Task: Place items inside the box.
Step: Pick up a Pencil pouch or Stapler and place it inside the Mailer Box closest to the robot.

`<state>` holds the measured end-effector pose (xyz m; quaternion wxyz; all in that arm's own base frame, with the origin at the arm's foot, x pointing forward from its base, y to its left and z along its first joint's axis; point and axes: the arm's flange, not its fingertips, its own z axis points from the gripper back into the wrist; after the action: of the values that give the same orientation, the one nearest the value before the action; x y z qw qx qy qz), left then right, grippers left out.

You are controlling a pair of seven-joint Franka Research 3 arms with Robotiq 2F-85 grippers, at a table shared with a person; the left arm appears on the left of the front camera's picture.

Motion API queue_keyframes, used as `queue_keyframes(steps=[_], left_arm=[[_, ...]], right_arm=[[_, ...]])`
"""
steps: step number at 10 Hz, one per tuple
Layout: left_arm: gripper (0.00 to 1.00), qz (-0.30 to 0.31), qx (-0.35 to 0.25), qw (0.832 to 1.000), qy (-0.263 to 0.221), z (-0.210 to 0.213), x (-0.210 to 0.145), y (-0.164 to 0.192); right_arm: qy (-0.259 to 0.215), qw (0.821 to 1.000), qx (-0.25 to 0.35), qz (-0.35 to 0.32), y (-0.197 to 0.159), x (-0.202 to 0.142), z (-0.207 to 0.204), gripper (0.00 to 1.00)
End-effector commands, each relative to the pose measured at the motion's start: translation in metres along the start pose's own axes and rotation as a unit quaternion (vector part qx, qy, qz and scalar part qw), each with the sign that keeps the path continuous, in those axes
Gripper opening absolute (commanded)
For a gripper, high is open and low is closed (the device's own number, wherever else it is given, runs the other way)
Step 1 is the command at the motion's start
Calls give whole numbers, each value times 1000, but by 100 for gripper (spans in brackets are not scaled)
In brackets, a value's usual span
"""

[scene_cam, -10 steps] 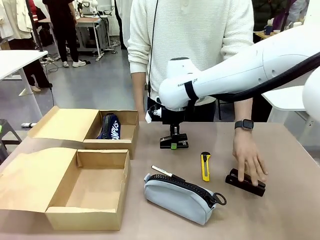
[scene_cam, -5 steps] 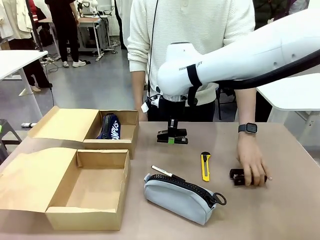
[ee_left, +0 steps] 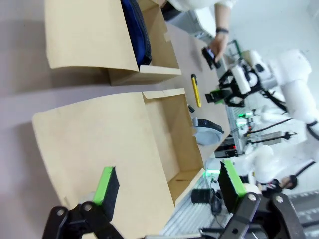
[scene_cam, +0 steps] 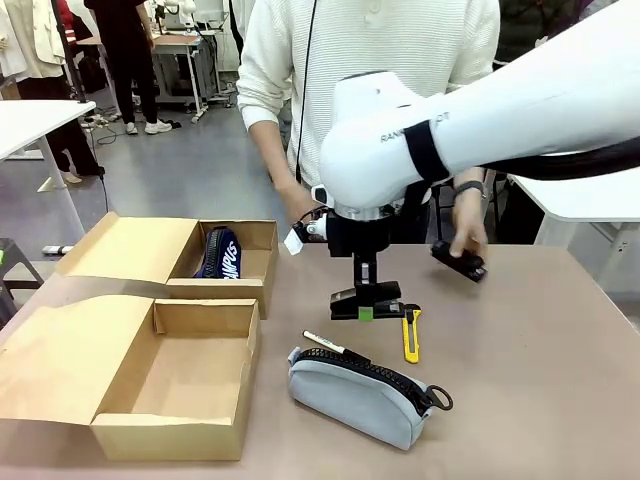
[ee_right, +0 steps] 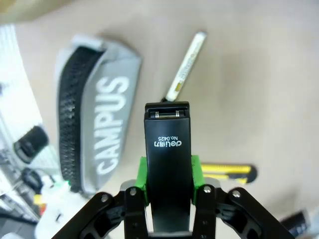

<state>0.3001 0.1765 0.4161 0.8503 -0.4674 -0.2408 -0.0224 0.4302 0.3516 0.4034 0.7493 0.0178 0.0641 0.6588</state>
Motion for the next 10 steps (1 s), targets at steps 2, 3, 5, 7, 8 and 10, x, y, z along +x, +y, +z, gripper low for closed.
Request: queue_keyframes(steps=[2,3,5,7,8,10], left_arm=[[100,-9,-9,1000,-9,-1,0,1],[100,-9,-9,1000,-9,-1,0,1],[100,-9,-9,1000,-9,-1,0,1],[100,-9,-9,1000,-9,-1,0,1],[100,-9,-9,1000,-9,-1,0,1],[100,-9,-9,1000,-9,-1,0,1]], right_arm=[[-2,1000,-2,0,9,-9,-6,0],[0,1000,-4,6,10,-7,-5,0],[-1,1000,-6,4,12,-11,-4,0],[-3,1000,-6,7,10,-10,-4,0],[-1,1000,-11,6,8,-10,-3,0],[-17,999,-47,11,3,-12,2,0]])
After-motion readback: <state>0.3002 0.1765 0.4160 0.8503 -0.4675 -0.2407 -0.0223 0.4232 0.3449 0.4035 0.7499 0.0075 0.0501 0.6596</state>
